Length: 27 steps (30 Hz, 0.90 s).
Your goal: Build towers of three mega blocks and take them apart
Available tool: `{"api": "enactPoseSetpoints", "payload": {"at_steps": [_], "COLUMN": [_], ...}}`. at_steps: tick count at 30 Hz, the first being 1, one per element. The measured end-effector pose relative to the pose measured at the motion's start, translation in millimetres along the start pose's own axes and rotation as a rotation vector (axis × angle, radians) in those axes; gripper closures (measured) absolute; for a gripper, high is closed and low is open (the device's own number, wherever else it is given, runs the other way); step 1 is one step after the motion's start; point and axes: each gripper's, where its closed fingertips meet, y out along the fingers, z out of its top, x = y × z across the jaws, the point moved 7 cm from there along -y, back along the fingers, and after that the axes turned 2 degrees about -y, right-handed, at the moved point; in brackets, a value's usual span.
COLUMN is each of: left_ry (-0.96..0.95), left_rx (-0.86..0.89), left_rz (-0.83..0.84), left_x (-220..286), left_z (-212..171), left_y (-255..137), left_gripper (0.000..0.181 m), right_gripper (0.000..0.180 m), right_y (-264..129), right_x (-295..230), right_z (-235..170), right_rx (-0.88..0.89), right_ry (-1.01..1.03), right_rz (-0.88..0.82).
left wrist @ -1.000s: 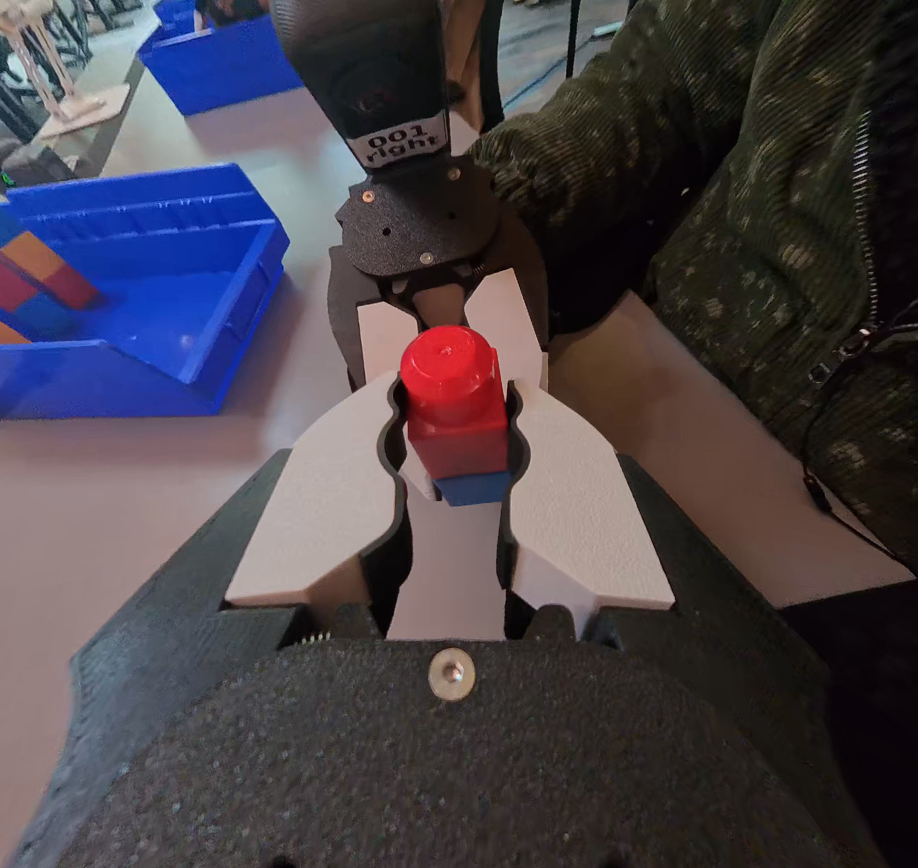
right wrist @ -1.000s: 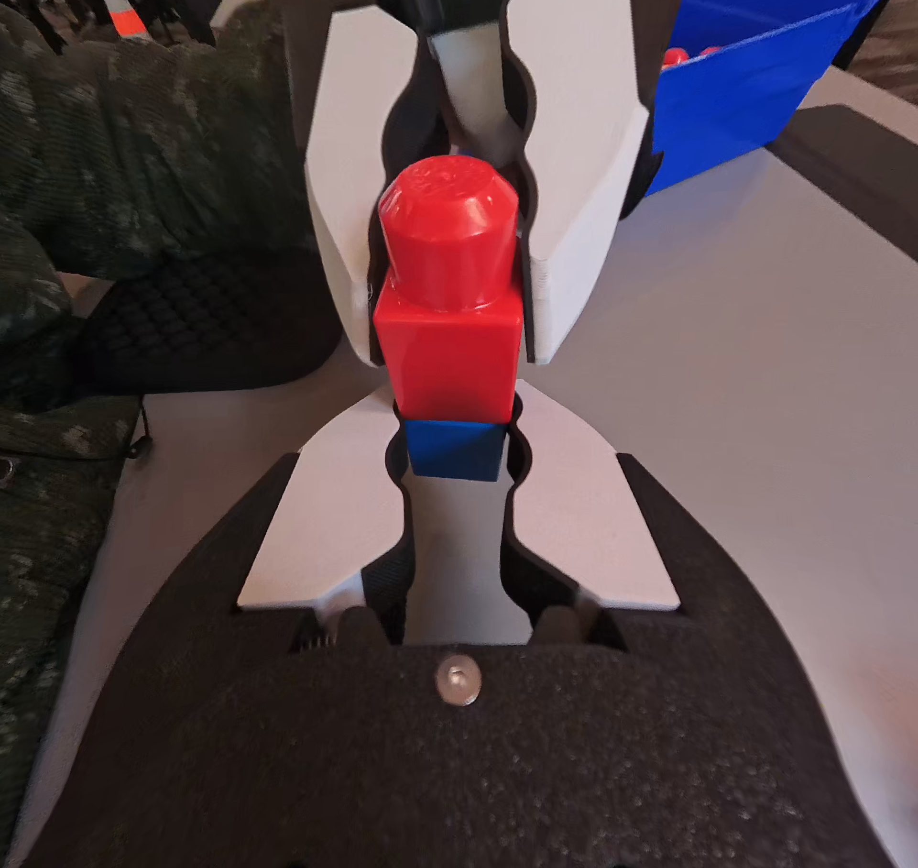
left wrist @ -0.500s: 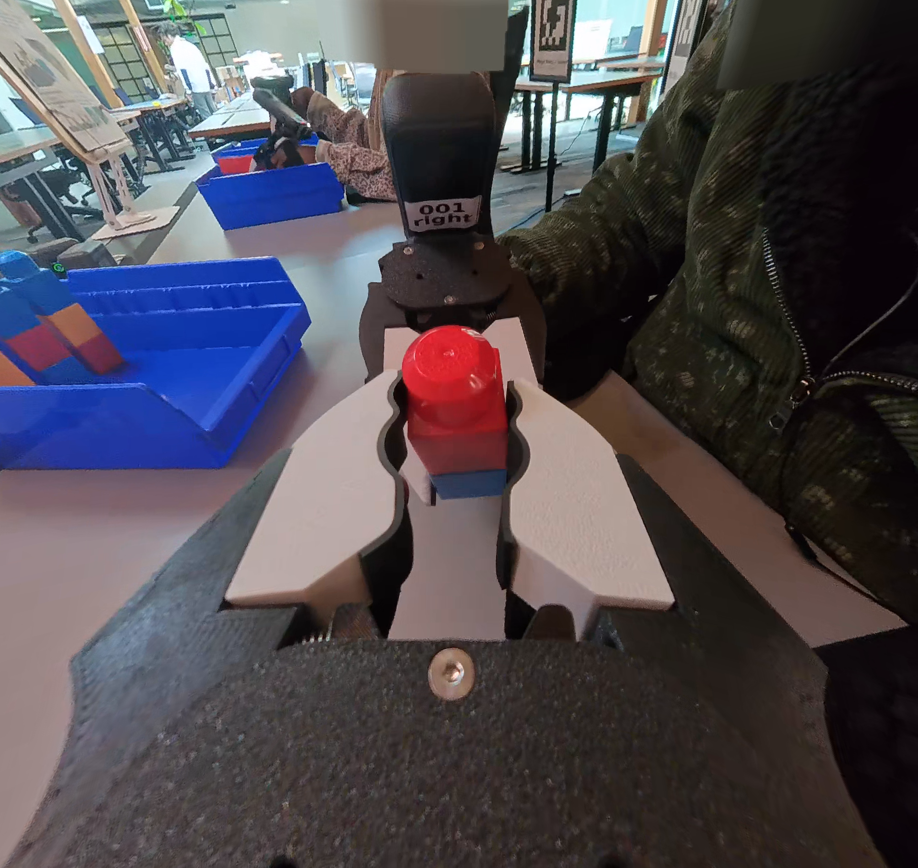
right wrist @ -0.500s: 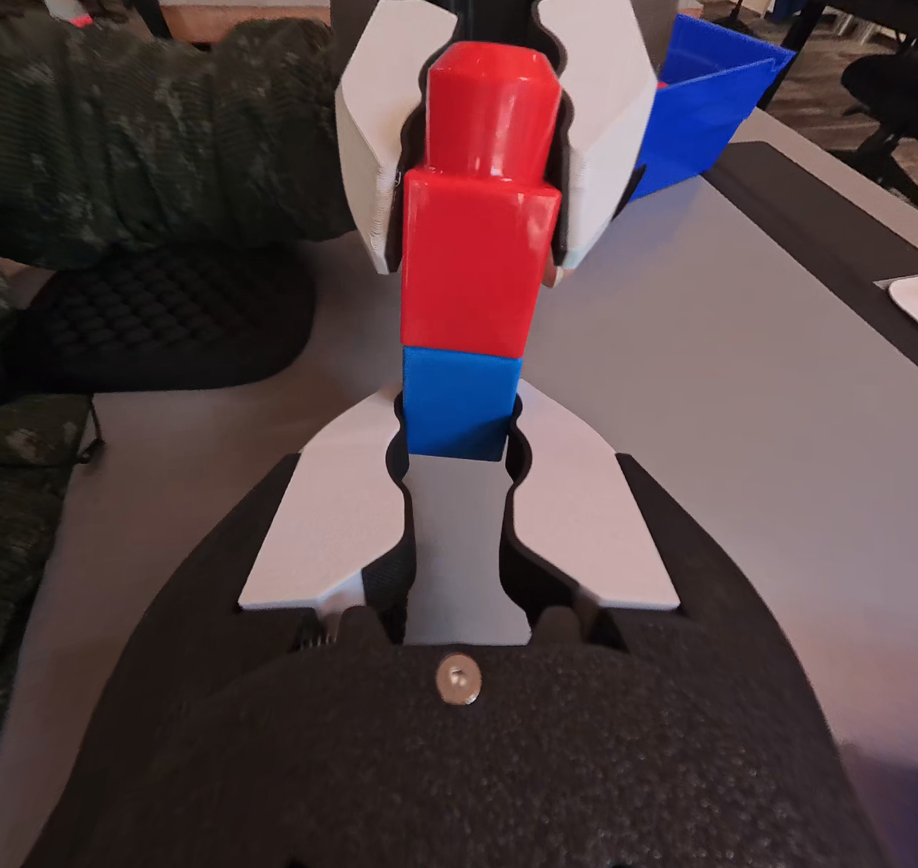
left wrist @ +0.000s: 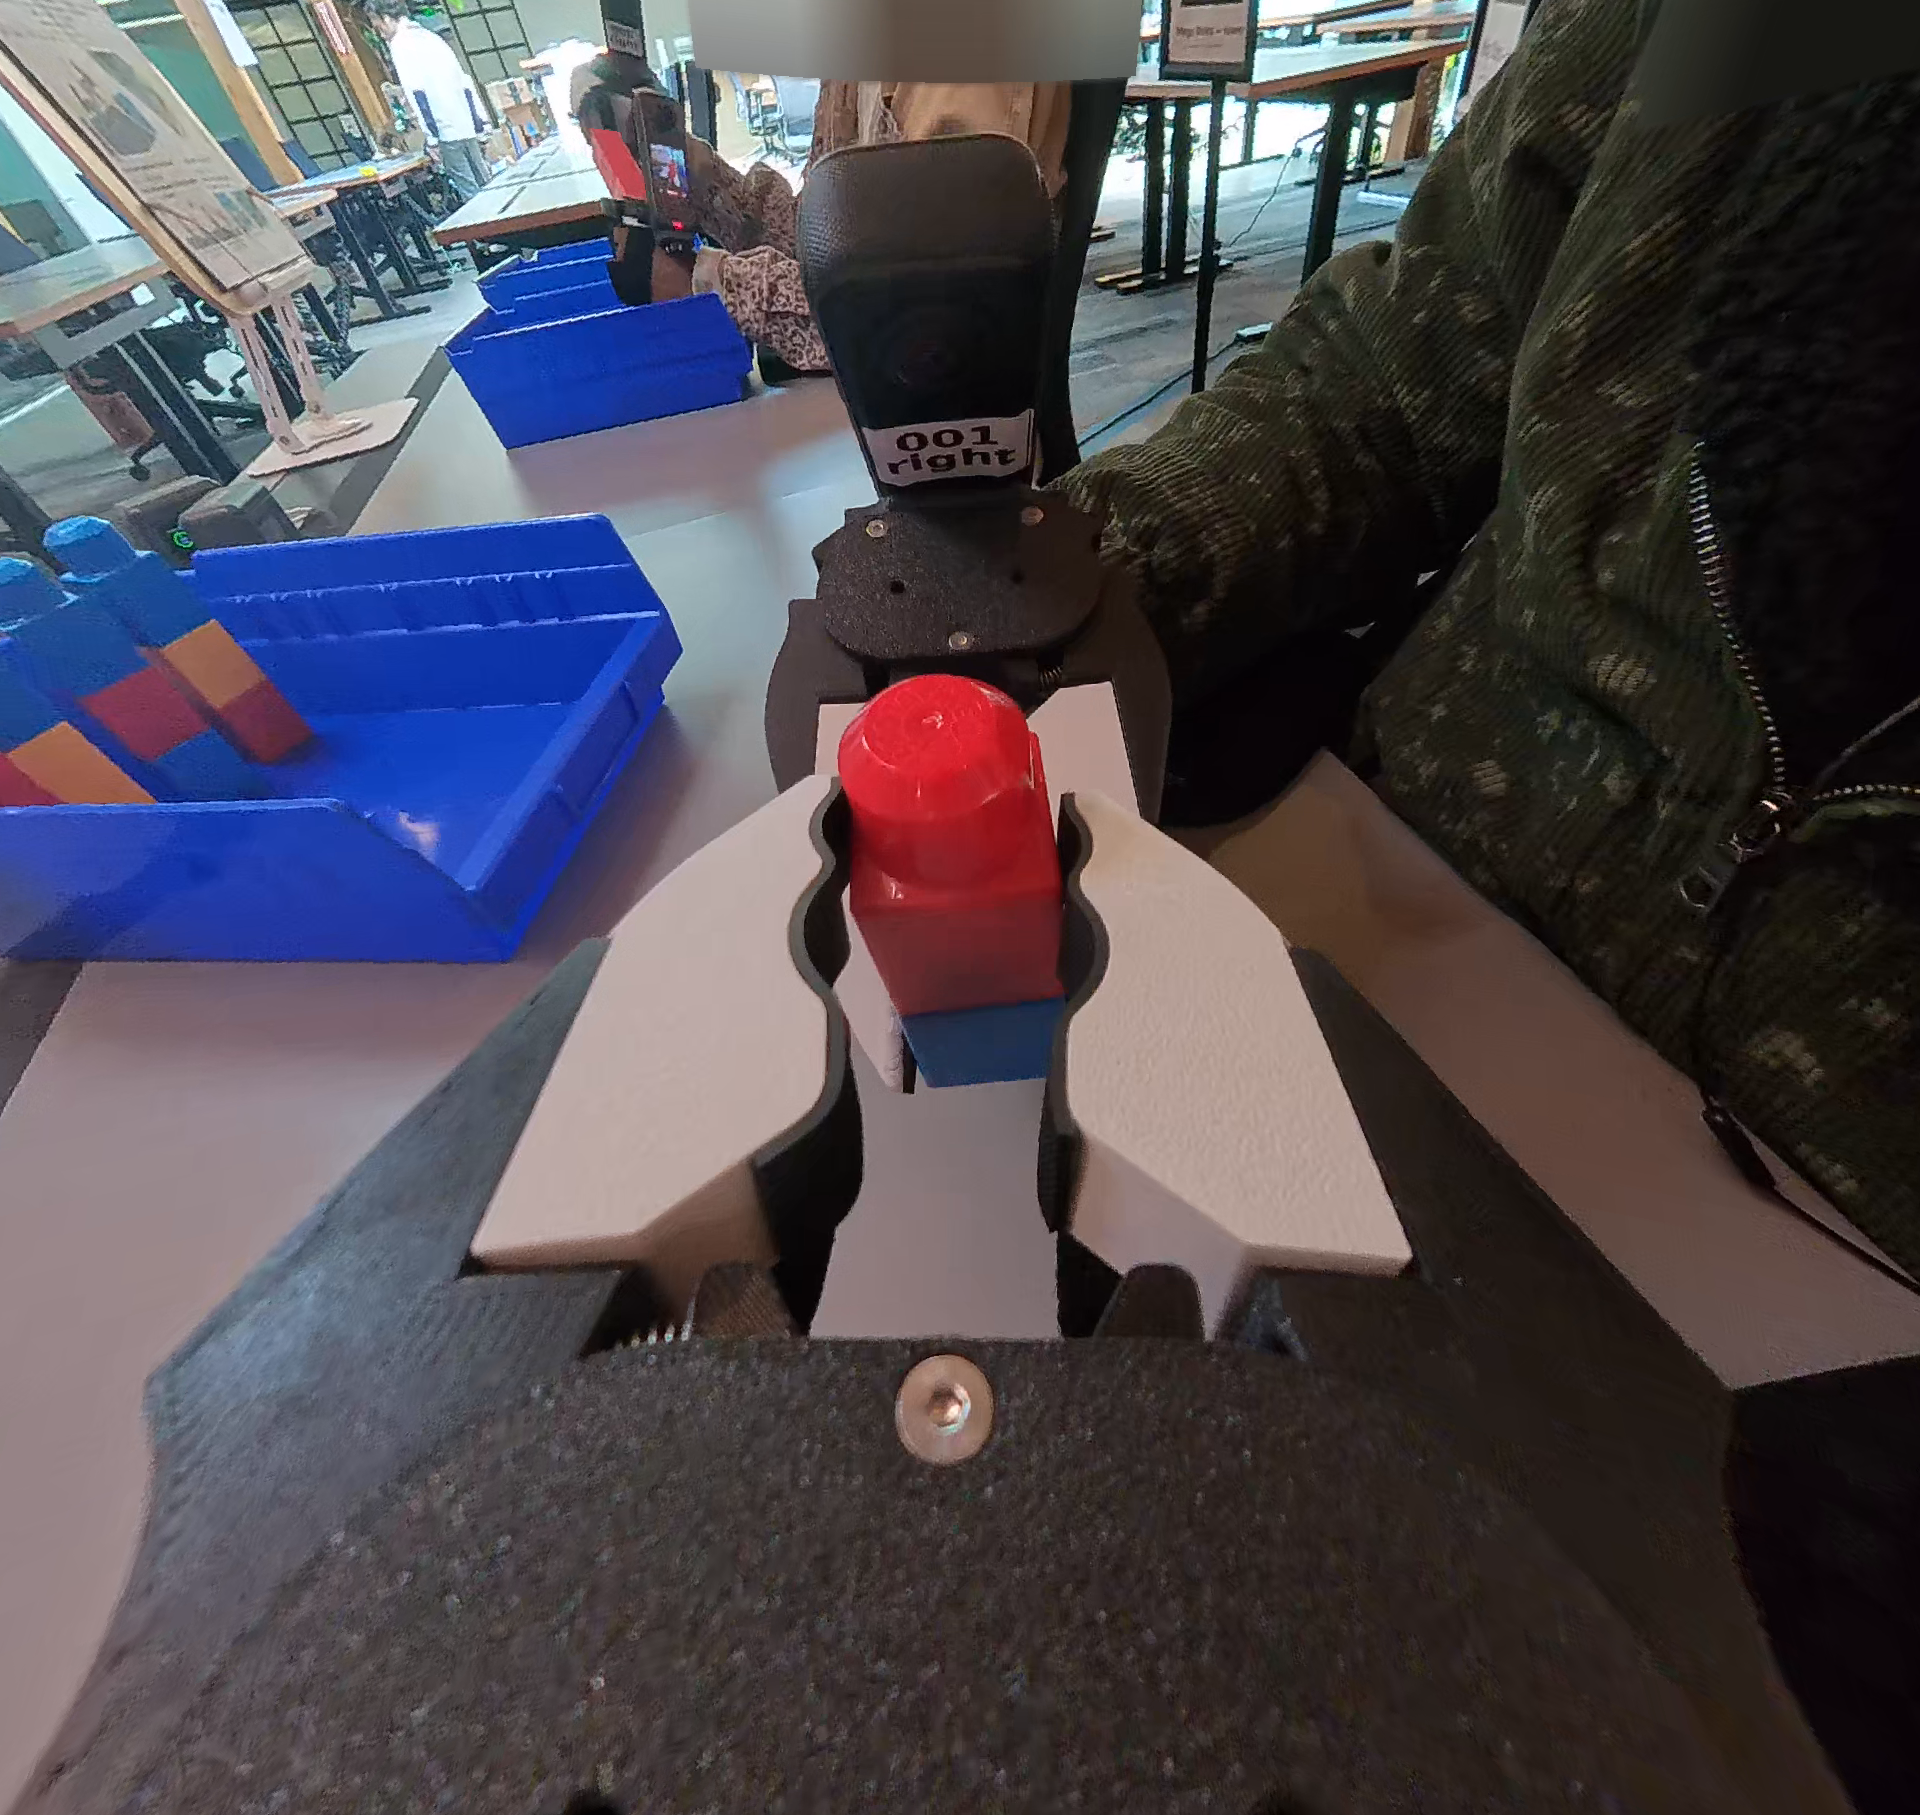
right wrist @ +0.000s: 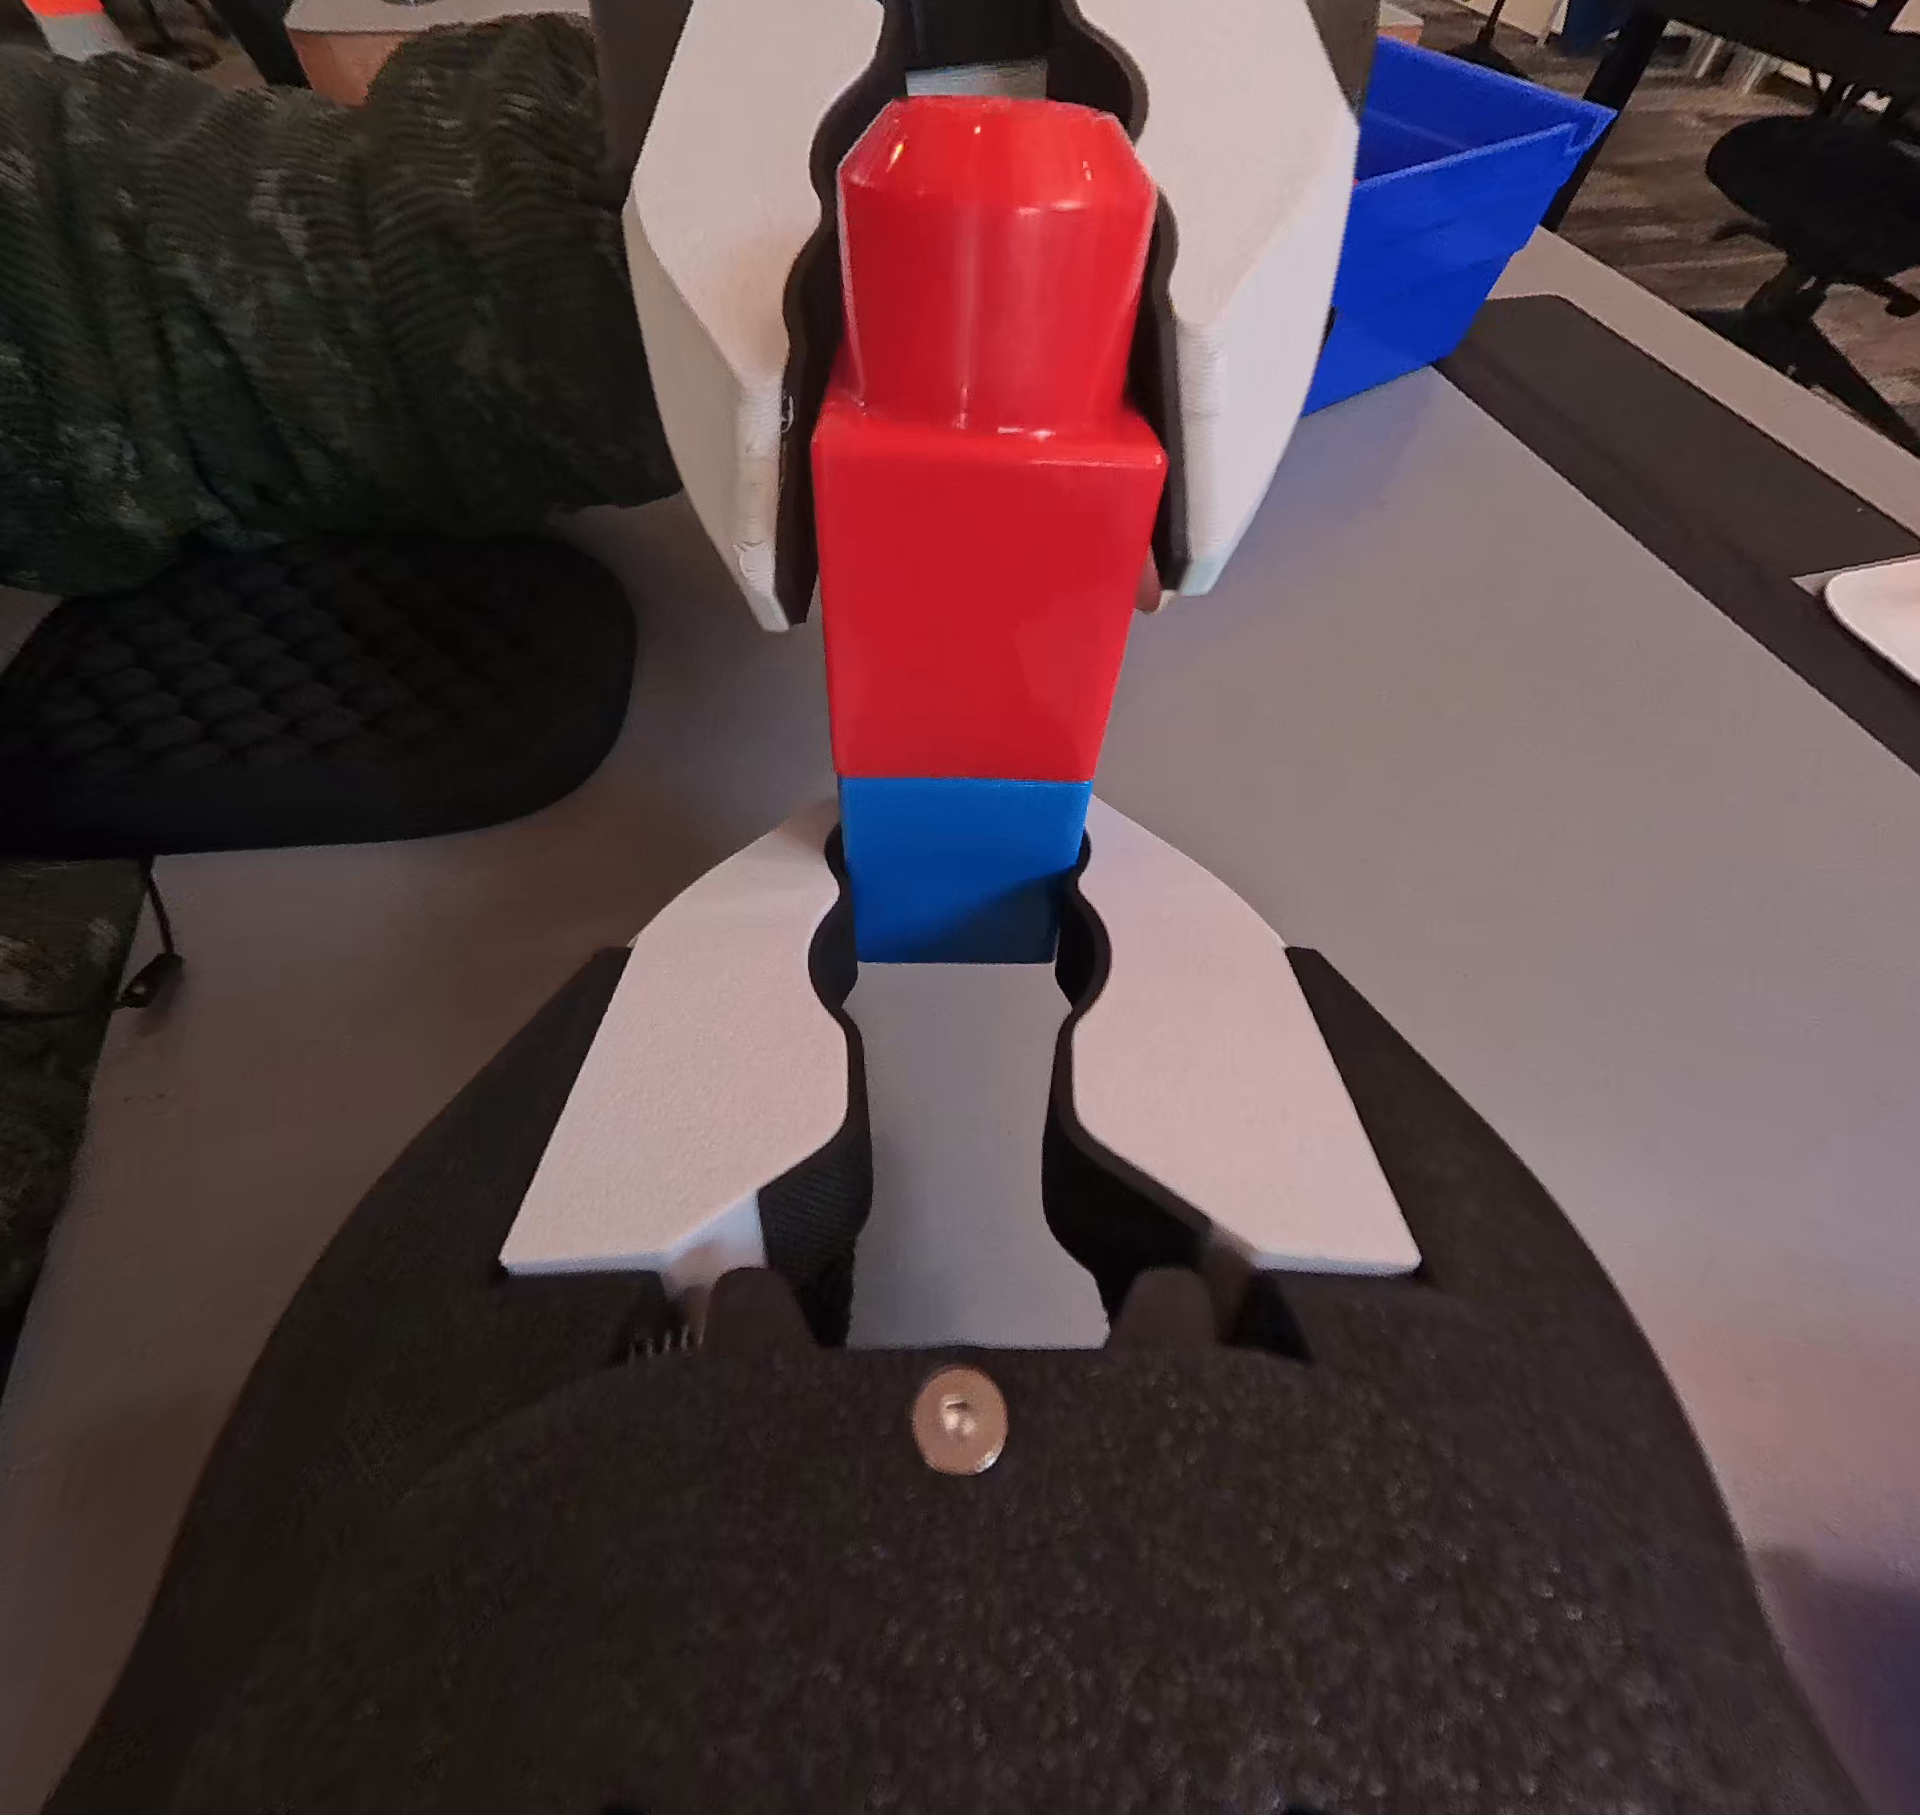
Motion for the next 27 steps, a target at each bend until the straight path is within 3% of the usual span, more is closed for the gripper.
{"api": "enactPoseSetpoints", "payload": {"at_steps": [11,14,16,17,19,23,25,27], "left_ry": [-0.057,-0.048,-0.049,-0.064,-0.076,-0.138,-0.305,-0.463], "left_rx": [-0.075,-0.051,-0.079,-0.105,-0.204,-0.831,-1.131,-1.298], "left_rz": [0.053,0.054,0.123,0.166,0.356,0.749,0.821,0.793], "left_x": [-5,-4,-7,-10,-22,-45,-46,-39], "left_z": [-3,1,10,17,28,2,-27,-58], "left_y": [7,7,-5,-20,-65,-198,-262,-302], "left_gripper": [0.143,0.144,0.134,0.122,0.123,0.130,0.131,0.130], "right_gripper": [0.137,0.143,0.143,0.143,0.143,0.143,0.143,0.143], "right_y": [-5,-10,-16,-19,-25,-35,-35,-31], "right_x": [6,6,9,11,20,37,38,37], "right_z": [6,8,12,12,10,6,6,5], "right_rx": [0.098,0.087,0.090,0.085,0.084,0.095,0.093,0.075], "right_ry": [0.061,0.031,0.010,0.001,0.008,0.055,0.060,0.046], "right_rz": [0.013,-0.005,-0.039,-0.052,-0.087,-0.121,-0.117,-0.114]}}
